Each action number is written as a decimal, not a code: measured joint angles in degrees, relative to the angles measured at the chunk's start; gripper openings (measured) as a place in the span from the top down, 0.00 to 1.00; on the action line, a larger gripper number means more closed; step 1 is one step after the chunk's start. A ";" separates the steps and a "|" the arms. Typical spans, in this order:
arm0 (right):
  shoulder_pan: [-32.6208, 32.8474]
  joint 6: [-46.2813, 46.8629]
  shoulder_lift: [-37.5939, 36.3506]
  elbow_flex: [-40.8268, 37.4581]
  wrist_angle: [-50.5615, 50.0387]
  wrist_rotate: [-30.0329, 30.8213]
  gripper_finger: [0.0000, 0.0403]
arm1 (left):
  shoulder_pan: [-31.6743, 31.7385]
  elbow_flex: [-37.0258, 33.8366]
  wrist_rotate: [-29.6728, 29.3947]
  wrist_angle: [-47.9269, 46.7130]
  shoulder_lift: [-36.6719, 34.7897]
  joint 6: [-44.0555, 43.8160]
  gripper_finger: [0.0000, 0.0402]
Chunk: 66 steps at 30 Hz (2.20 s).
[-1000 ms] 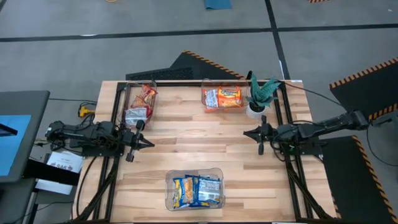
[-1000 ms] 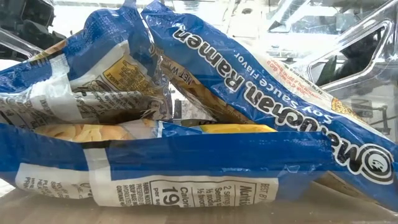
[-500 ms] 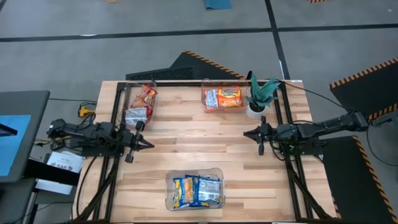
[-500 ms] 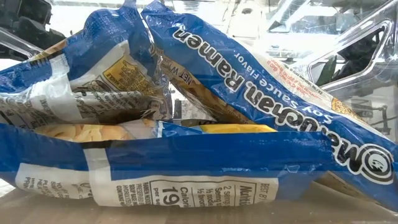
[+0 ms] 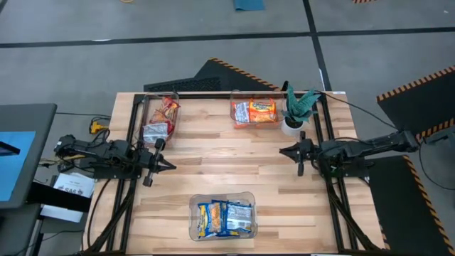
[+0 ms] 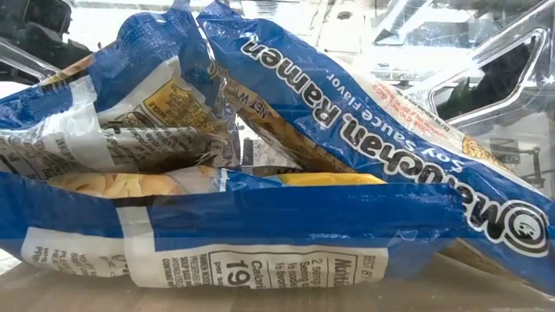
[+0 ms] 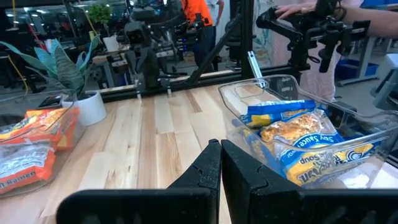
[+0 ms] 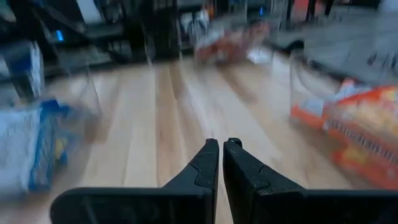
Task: Sort Maruchan noodles
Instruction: Return to Home Position
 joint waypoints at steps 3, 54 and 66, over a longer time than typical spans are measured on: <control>-0.23 0.02 -4.73 0.00 0.01 -0.05 0.88 | 0.00 -0.03 0.00 0.03 0.00 0.00 1.00; -1.97 0.02 -15.11 -0.02 0.34 0.09 0.88 | 0.00 -0.18 0.04 0.29 0.15 0.00 1.00; -1.97 0.02 -15.11 -0.02 0.32 0.09 0.88 | 0.00 -0.18 0.06 0.27 0.15 0.00 1.00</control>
